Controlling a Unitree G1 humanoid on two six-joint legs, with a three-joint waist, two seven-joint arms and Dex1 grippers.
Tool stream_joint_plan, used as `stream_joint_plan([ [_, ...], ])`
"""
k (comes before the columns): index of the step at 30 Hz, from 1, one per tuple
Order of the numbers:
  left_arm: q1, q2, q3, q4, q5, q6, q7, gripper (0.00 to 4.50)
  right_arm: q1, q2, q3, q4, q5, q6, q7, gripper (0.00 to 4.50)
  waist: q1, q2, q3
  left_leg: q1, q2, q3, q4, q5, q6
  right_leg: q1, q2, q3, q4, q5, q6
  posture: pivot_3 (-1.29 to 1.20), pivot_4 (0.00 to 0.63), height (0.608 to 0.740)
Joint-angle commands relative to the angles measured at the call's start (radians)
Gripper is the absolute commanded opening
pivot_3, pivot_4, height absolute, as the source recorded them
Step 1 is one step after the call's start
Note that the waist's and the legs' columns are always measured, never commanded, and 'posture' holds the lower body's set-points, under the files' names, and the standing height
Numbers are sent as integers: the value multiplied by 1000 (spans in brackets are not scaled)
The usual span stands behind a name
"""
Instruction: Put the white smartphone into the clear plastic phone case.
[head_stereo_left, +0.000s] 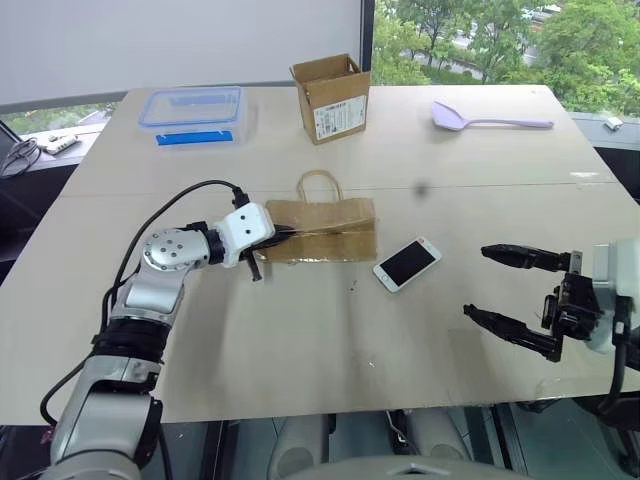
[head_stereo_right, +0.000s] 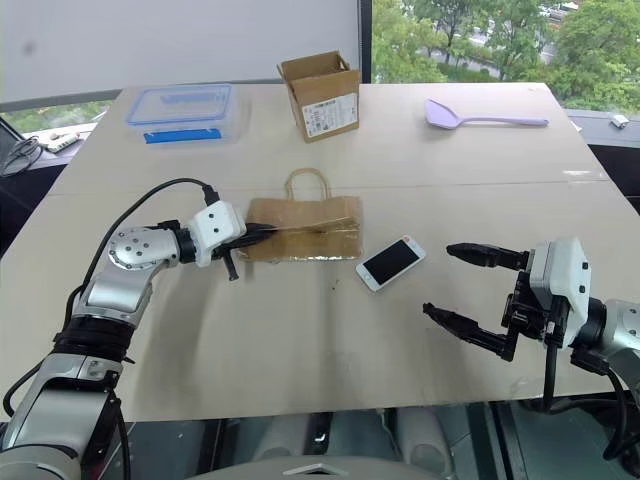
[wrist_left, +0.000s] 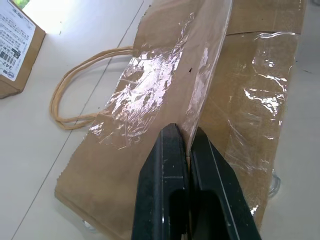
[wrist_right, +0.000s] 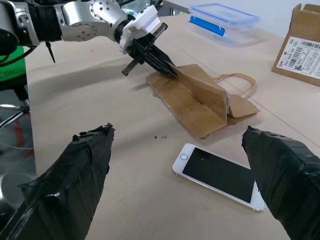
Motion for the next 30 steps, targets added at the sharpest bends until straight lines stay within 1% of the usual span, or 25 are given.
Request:
stream_joint_plan([
  [1, 10, 16, 30, -42, -6, 2, 14, 26, -13, -12, -16, -22, 7, -8, 3, 4500, 0, 0, 0, 0, 0, 0, 0, 0, 0, 0, 0, 0, 0, 0, 0, 0, 150, 740],
  [9, 17, 19, 37, -47, -8, 18, 26, 26, -47, 2, 26, -21, -6, -10, -24, 4500, 0, 0, 0, 0, 0, 0, 0, 0, 0, 0, 0, 0, 0, 0, 0, 0, 150, 740],
  [12, 7, 4, 62, -51, -33, 72, 56, 26, -52, 7, 35, -24, -6, -10, -32, 4500, 0, 0, 0, 0, 0, 0, 0, 0, 0, 0, 0, 0, 0, 0, 0, 0, 150, 740],
  [14, -12, 9, 80, -30, -16, 84, 101, 26, -62, 11, 44, -25, -3, -11, -37, 4500, -1, 0, 0, 0, 0, 0, 0, 0, 0, 0, 0, 0, 0, 0, 0, 0, 150, 740],
  [17, -51, 33, 129, 24, 9, 118, 193, 26, -84, 17, 66, -28, -5, -17, -40, 4500, 0, 0, 0, 0, 0, 0, 0, 0, 0, 0, 0, 0, 0, 0, 1, 0, 150, 740],
  [20, -75, 69, 168, 66, 22, 117, 242, 26, -121, 27, 101, -24, -11, -13, -54, 4500, -3, 0, 0, 0, 0, 0, 0, 0, 0, 0, 0, 0, 0, 1, 3, 0, 150, 740],
  [23, -66, 126, 197, 78, 42, 116, 268, 26, -156, 39, 156, -8, -40, -21, -52, 4500, -5, -1, 0, 0, 0, 0, 0, 0, 0, 0, 0, 0, 0, 1, 3, 0, 150, 740],
  [26, -38, 174, 206, 91, 62, 158, 281, 26, -187, 61, 203, 13, -69, -34, -53, 4500, -3, -1, 0, 0, 0, 0, 0, 0, 0, 0, 0, -1, 0, 1, 3, 0, 150, 740],
  [30, -20, 201, 211, 127, 66, 217, 287, 26, -229, 99, 261, 28, -99, -44, -60, 4500, -2, -1, 0, 0, 0, 0, 0, 0, 0, 0, 0, -1, 0, -1, 1, 0, 150, 740],
])
